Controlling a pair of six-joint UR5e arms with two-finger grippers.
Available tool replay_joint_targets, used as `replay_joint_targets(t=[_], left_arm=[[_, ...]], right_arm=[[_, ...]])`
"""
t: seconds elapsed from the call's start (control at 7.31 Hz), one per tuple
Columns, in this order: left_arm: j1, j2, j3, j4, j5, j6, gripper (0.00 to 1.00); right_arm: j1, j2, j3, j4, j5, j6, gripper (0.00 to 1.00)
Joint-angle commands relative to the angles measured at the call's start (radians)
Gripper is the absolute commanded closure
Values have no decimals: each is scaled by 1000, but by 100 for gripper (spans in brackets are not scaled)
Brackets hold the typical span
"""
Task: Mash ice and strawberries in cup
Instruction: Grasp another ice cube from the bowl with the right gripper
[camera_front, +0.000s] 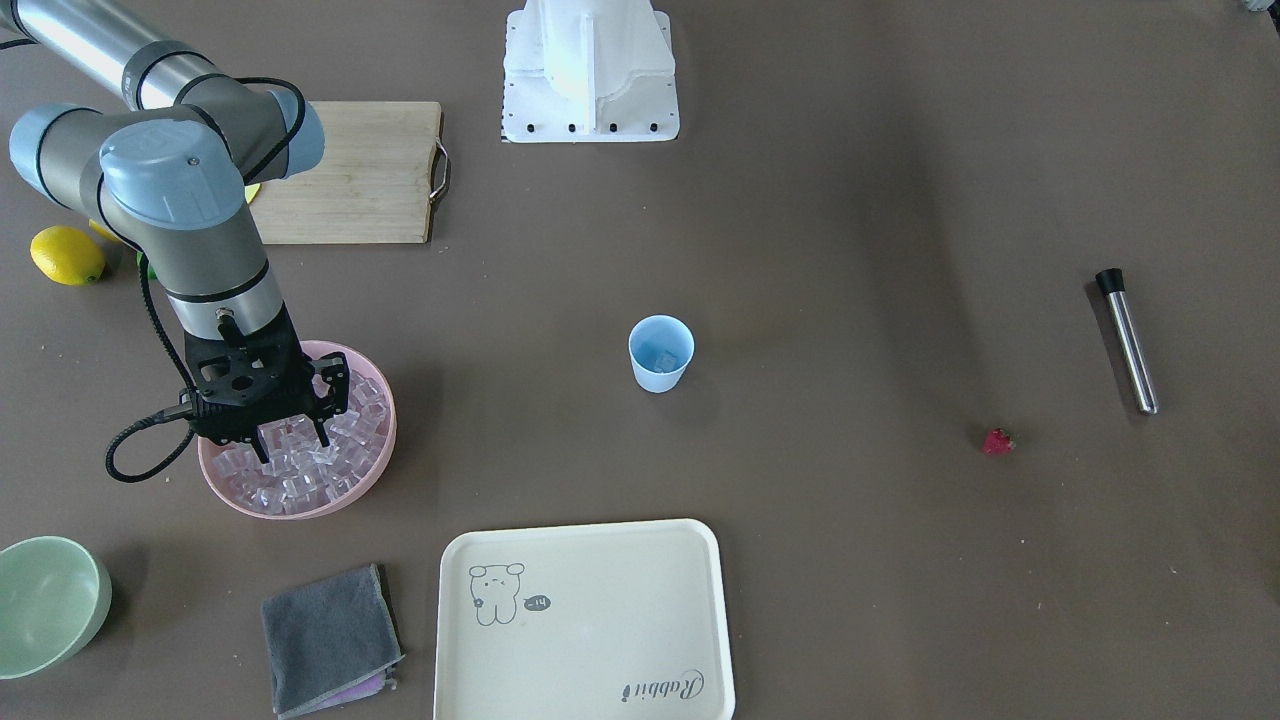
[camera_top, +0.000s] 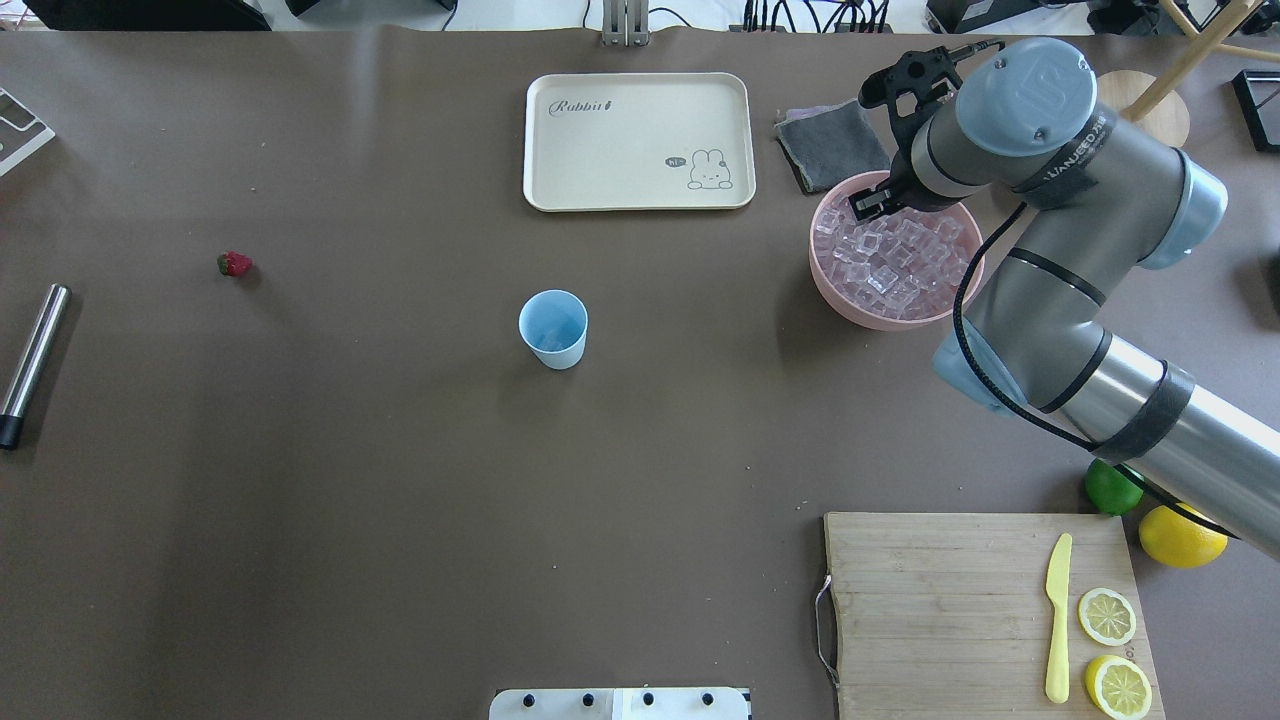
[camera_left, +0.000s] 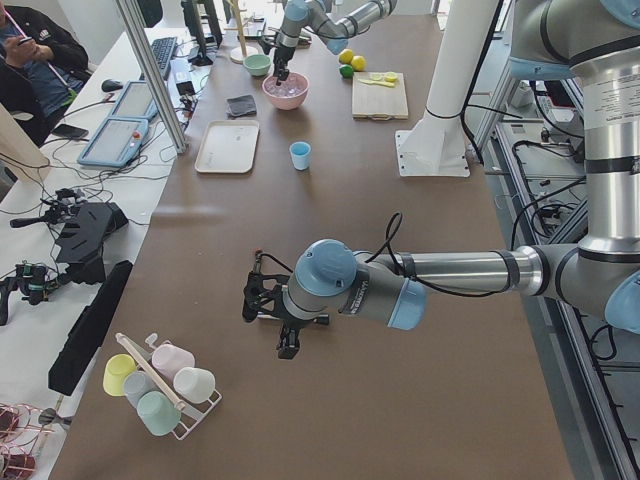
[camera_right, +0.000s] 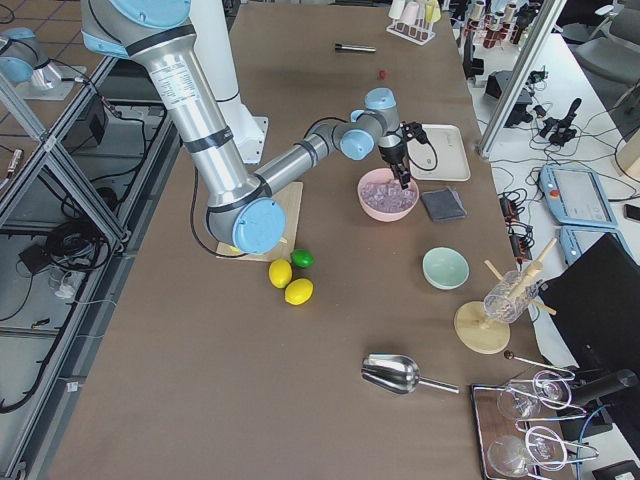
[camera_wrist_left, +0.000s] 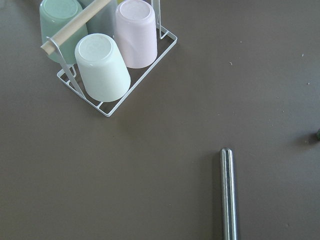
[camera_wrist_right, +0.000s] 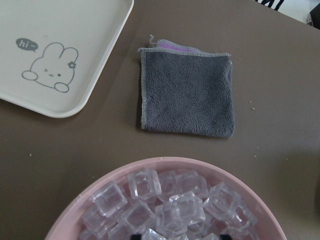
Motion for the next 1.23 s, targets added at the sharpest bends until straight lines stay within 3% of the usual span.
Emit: replay_joint_targets(t=[0.0,0.27,0.55,0.68,0.96,1.09], left_arm=[[0,-1,1,0,0,0,1],[0,-1,1,0,0,0,1],[0,-1,-3,0,0,0,1],[0,-1,-3,0,0,0,1],[0,-1,-3,0,0,0,1],[0,-1,-3,0,0,0,1]], right_arm=[[-6,-6,18,-20,38,227,36],[-27,-5,-25,36,48,330,31],[-28,-9,-112,182,46,340,31],[-23,-16,-97,187,48,341,32],[-28,-20,-99,187,46,341,50],[-26,-23,-103,187,46,340,51]])
